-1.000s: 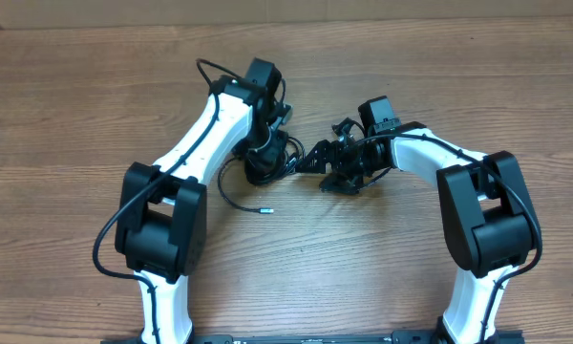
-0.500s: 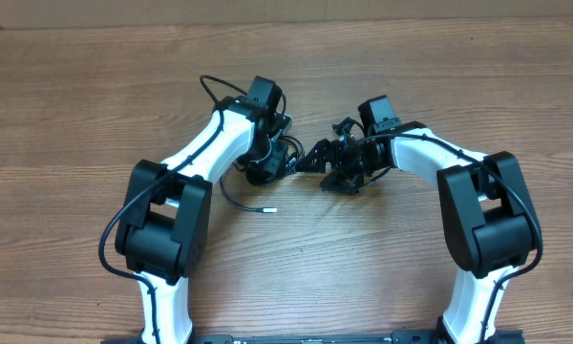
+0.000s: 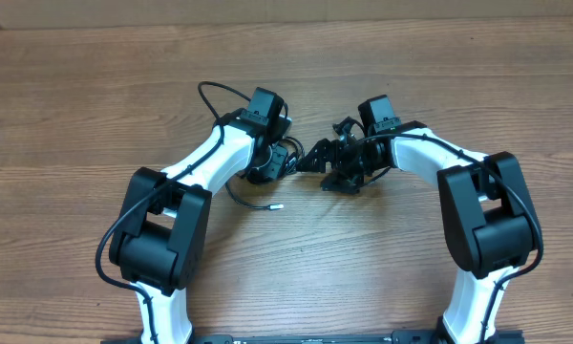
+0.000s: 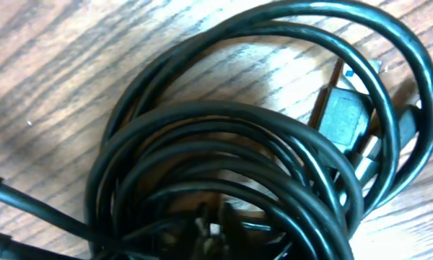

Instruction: Untangle cables

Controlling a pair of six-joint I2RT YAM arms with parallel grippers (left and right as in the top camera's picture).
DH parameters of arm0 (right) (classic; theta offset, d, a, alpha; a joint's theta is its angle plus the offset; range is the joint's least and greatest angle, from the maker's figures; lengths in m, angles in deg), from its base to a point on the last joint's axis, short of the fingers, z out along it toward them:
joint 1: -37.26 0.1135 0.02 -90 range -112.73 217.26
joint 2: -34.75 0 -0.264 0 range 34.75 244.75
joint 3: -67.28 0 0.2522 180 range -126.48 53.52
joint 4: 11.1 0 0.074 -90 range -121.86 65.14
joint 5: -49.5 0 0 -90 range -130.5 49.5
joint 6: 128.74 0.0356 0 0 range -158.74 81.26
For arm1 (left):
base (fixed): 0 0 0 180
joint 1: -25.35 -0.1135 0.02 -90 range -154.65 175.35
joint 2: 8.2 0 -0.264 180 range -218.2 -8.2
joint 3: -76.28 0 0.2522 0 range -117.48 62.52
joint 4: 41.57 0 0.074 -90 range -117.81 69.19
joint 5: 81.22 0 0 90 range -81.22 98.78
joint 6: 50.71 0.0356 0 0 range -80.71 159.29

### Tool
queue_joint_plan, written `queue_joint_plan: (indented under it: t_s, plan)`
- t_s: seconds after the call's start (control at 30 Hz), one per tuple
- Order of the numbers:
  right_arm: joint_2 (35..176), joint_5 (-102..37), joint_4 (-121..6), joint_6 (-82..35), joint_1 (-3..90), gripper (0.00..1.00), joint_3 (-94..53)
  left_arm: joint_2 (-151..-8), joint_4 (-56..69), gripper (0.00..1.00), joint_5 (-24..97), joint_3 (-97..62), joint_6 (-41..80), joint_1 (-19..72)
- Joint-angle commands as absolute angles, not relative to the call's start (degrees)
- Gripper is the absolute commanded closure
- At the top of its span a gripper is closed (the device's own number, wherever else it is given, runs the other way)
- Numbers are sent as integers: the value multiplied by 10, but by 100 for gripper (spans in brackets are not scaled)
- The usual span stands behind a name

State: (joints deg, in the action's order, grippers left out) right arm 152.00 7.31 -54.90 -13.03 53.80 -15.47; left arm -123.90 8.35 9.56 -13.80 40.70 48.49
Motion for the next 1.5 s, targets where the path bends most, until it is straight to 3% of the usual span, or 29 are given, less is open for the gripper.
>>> queue_joint_plan:
  t_s: [0.0, 0.33, 0.7, 0.83, 1.03, 1.13, 1.2, 1.27, 1.47]
  plan:
    - [1527, -6, -552, -132, 537, 14, -151, -1261, 84, 96, 98, -116, 403, 488]
    - [1527, -45, -561, -132, 537, 14, -151, -1261, 188, 96, 136, -207, 360, 478]
    - [1527, -50, -571, -132, 537, 9, -151, -1261, 283, 96, 544, -322, 354, 387]
    - [1527, -49, -577, -133, 536, 9, -151, -1261, 300, 96, 623, -322, 355, 344]
    - [1527, -49, -582, -133, 536, 4, -151, -1261, 354, 93, 569, -322, 439, 314]
    - [1527, -60, -581, -132, 536, 4, -151, -1261, 374, 84, 486, -321, 438, 322]
    - [1527, -79, -582, -132, 536, 4, -151, -1261, 381, 69, 439, -321, 438, 335]
    - [1527, -88, -582, -122, 535, 3, -151, -1261, 381, 60, 391, -321, 438, 353]
    - [1527, -131, -596, -91, 516, 3, -151, -1261, 372, 55, 241, -321, 401, 415]
